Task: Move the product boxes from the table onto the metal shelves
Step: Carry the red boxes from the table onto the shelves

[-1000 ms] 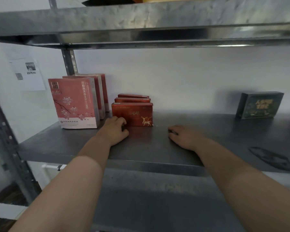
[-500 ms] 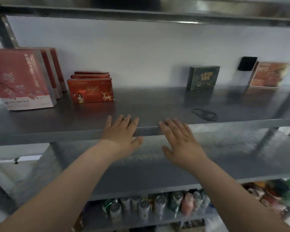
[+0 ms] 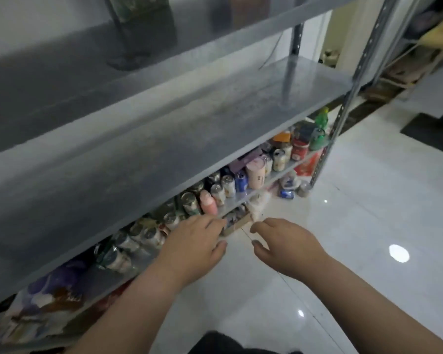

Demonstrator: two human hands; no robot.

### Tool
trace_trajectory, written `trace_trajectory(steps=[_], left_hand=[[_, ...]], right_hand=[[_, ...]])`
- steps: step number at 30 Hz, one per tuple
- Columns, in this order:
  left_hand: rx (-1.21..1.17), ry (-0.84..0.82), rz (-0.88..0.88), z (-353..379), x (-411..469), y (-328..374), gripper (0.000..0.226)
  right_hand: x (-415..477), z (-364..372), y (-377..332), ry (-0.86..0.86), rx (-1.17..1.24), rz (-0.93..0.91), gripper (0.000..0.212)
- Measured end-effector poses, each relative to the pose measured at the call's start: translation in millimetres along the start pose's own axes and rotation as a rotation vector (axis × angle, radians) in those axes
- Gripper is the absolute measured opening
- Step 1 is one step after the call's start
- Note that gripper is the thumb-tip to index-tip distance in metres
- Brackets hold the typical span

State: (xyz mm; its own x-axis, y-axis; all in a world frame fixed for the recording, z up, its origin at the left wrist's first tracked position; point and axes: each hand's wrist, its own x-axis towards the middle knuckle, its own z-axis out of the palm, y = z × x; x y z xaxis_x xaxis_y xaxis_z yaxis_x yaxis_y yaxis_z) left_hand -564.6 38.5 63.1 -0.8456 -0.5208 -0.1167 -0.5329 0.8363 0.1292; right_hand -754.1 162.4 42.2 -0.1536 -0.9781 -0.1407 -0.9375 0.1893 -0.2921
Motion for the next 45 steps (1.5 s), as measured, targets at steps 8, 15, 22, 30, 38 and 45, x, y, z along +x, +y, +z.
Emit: trace_trajectory(steps=[8, 15, 22, 30, 38, 45], left_hand=[[0.027, -0.323, 0.448, 73, 51, 106, 0.056], [0.177, -0.415, 0.945, 105, 83, 154, 0.047], [0.221, -0.485, 1.392, 122, 36, 222, 0.048], [0.242, -0.493, 1.756, 119, -78, 321, 0.051], [0.207, -0.478, 1.810, 114, -173, 423, 0.049], [0.177, -0.431, 1.765, 126, -210, 509, 0.047]], right_hand=[[-124, 68, 59, -0.058, 0.163, 0.432, 0.040], [-197, 94, 30, 0.013, 0.264, 0.977, 0.041], [-261, 137, -62, 0.222, 0.460, 1.520, 0.040], [-362, 167, -157, 0.450, 0.533, 1.883, 0.022], [-488, 170, -176, 0.519, 0.501, 1.987, 0.035], [-590, 160, -131, 0.583, 0.396, 1.934, 0.030]])
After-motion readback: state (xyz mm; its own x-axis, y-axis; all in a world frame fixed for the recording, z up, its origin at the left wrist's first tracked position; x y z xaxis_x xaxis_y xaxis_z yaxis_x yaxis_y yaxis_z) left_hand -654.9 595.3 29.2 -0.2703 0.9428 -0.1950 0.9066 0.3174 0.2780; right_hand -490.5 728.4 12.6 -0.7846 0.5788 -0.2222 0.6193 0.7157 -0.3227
